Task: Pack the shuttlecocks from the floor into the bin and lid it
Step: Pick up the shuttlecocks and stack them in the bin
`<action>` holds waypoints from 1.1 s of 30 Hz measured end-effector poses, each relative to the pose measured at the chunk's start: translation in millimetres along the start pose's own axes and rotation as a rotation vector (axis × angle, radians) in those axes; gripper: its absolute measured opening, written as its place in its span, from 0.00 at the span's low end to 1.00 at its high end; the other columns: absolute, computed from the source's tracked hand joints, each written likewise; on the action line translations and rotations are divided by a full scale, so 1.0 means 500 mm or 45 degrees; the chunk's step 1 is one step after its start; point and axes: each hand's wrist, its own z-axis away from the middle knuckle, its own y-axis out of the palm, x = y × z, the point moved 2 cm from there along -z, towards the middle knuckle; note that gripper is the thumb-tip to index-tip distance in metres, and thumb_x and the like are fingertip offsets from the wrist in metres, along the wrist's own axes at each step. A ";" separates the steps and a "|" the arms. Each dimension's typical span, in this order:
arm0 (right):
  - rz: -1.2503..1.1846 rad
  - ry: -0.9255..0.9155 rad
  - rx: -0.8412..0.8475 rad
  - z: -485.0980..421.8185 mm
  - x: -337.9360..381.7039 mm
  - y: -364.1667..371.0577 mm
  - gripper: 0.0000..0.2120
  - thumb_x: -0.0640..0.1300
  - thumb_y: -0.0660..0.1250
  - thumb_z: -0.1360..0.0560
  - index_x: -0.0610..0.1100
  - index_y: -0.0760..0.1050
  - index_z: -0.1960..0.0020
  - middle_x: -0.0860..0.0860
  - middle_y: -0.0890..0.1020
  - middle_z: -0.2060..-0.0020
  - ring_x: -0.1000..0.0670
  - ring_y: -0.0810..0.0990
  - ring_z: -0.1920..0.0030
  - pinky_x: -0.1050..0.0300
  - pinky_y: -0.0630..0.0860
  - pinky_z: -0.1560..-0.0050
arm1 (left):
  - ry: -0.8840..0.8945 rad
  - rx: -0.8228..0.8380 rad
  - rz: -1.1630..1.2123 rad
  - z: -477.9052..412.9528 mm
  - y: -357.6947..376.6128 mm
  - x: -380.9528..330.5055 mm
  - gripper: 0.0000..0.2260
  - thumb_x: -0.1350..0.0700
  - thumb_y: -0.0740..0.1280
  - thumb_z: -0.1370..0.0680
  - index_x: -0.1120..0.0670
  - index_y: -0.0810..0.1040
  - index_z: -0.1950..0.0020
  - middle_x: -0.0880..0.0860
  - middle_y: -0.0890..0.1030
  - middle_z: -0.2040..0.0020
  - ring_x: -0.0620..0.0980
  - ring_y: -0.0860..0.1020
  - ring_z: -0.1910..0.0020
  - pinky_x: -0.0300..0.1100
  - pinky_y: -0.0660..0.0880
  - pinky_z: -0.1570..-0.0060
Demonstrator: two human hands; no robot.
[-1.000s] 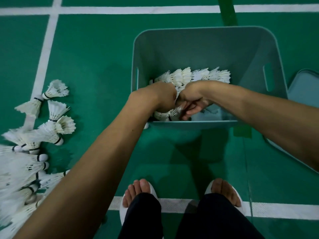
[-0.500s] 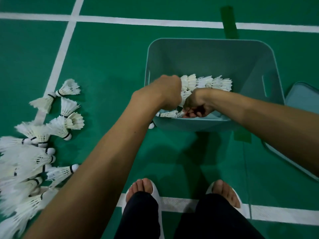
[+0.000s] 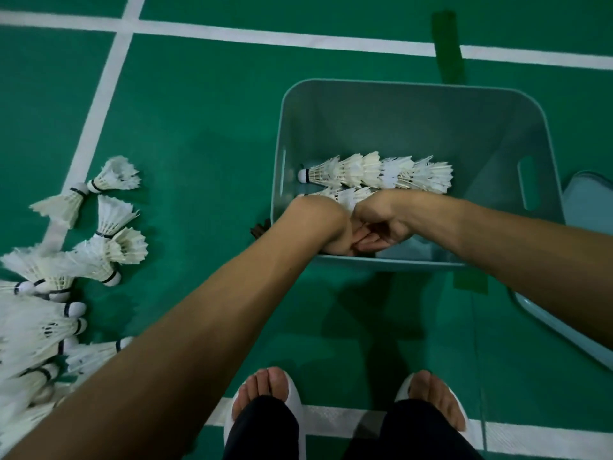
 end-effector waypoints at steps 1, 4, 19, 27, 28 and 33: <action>0.079 -0.042 -0.051 0.008 0.005 0.000 0.13 0.38 0.61 0.18 0.36 0.75 0.61 0.46 0.81 0.78 0.51 0.80 0.79 0.64 0.76 0.78 | -0.013 0.005 0.026 0.000 0.000 0.002 0.17 0.56 0.60 0.17 0.58 0.74 0.29 0.58 0.75 0.29 0.58 0.74 0.48 0.47 0.71 0.50; 0.447 -0.317 -0.335 0.063 0.030 -0.021 0.09 0.38 0.69 0.23 0.35 0.78 0.61 0.45 0.83 0.75 0.50 0.77 0.78 0.64 0.71 0.77 | -0.019 -0.137 0.173 0.021 -0.011 -0.002 0.19 0.59 0.59 0.19 0.57 0.73 0.28 0.59 0.78 0.33 0.57 0.75 0.50 0.48 0.75 0.50; 0.653 -1.680 -0.808 0.338 -0.004 0.312 0.20 0.53 0.66 0.26 0.41 0.74 0.70 0.49 0.74 0.77 0.50 0.75 0.74 0.54 0.73 0.70 | -0.917 -1.512 1.539 0.162 0.397 0.178 0.04 0.61 0.68 0.23 0.59 0.77 0.49 0.54 0.79 0.55 0.58 0.79 0.51 0.44 0.65 0.56; 1.423 -0.910 -0.942 0.108 0.017 0.409 0.37 0.49 0.71 0.27 0.42 0.59 0.23 0.34 0.57 0.24 0.32 0.59 0.25 0.37 0.65 0.31 | -1.558 -1.158 1.341 0.150 0.565 0.203 0.28 0.50 0.73 0.30 0.56 0.67 0.35 0.61 0.70 0.35 0.65 0.69 0.36 0.64 0.69 0.38; 1.442 -0.875 -0.912 0.089 0.023 0.411 0.40 0.48 0.71 0.27 0.43 0.55 0.21 0.33 0.50 0.22 0.31 0.54 0.23 0.35 0.63 0.28 | -1.583 -1.135 1.330 0.150 0.568 0.220 0.29 0.49 0.72 0.30 0.56 0.66 0.33 0.61 0.69 0.34 0.65 0.69 0.35 0.64 0.69 0.37; 1.440 -0.930 -0.919 0.032 0.063 0.415 0.37 0.47 0.72 0.27 0.43 0.59 0.23 0.35 0.52 0.22 0.33 0.57 0.25 0.36 0.67 0.31 | -1.556 -1.174 1.164 0.115 0.512 0.335 0.40 0.44 0.73 0.30 0.54 0.60 0.23 0.61 0.70 0.30 0.64 0.68 0.33 0.58 0.67 0.37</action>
